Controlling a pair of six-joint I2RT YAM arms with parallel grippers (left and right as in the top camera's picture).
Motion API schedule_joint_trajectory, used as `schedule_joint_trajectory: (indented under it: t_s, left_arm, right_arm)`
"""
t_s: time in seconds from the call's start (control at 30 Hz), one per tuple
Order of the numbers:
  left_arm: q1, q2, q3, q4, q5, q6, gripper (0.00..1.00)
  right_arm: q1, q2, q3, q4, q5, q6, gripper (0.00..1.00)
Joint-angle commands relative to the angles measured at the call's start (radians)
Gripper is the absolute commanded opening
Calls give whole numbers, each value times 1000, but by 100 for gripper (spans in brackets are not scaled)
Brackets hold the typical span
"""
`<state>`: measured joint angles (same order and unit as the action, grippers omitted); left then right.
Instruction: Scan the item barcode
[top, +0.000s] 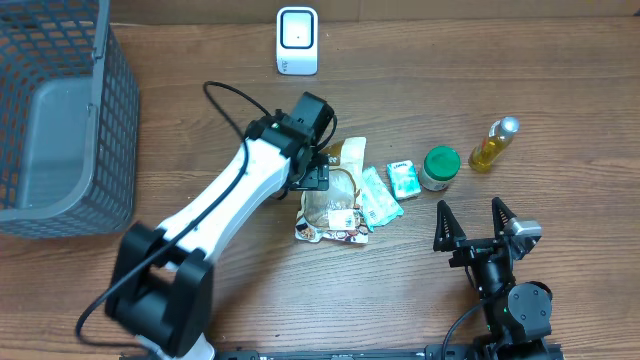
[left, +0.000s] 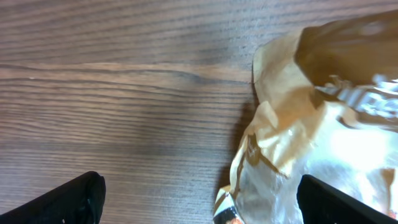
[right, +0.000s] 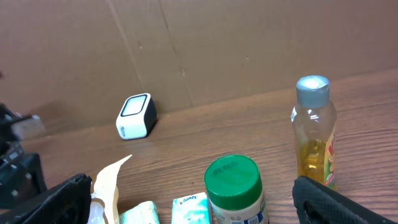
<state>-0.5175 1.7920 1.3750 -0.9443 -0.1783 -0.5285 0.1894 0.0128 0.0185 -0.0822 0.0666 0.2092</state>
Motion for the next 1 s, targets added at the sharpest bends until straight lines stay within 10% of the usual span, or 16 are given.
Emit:
schedule_joint_trajectory:
  t_s: [0.0, 0.4, 0.97]
  left_arm:
    - [6, -138, -124, 96, -39, -2, 99]
    - [90, -370, -609, 483, -10, -3, 100]
    - [160, -557, -818, 515, 14, -3, 100]
  right_arm:
    - [-5, -10, -11, 5, -2, -5, 100]
    - [-5, -10, -11, 5, -2, -5, 100]
    - [-5, -10, -11, 5, -2, -5, 100]
